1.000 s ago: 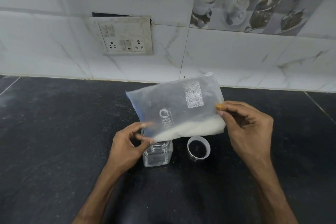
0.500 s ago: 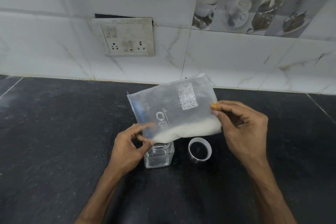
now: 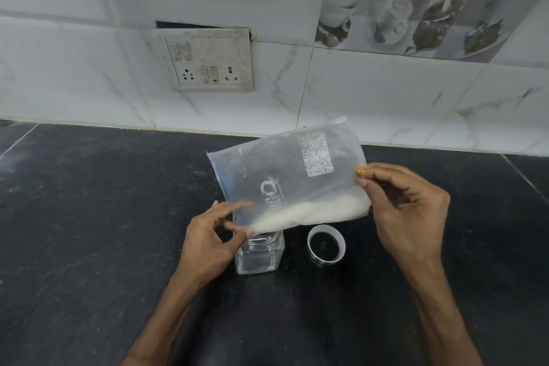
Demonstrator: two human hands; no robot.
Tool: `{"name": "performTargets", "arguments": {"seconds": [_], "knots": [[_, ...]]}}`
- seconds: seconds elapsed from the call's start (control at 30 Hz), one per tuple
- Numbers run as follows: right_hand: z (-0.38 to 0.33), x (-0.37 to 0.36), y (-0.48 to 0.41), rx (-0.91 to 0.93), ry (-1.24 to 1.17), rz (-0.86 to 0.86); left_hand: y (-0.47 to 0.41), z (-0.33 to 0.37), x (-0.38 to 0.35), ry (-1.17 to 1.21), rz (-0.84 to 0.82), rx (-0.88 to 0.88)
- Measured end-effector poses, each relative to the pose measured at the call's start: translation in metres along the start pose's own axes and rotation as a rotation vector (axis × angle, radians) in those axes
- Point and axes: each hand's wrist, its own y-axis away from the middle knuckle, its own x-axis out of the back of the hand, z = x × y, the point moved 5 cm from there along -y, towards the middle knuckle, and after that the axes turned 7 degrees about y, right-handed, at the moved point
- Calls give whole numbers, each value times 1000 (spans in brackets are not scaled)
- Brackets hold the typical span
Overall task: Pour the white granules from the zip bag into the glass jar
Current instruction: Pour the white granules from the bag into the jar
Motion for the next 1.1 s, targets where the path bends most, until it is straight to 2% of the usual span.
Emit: {"name": "performTargets", "arguments": {"seconds": [1.1], "knots": [[1,1,1,-26,-50,21,0,-1,1,13,28,-11]]}}
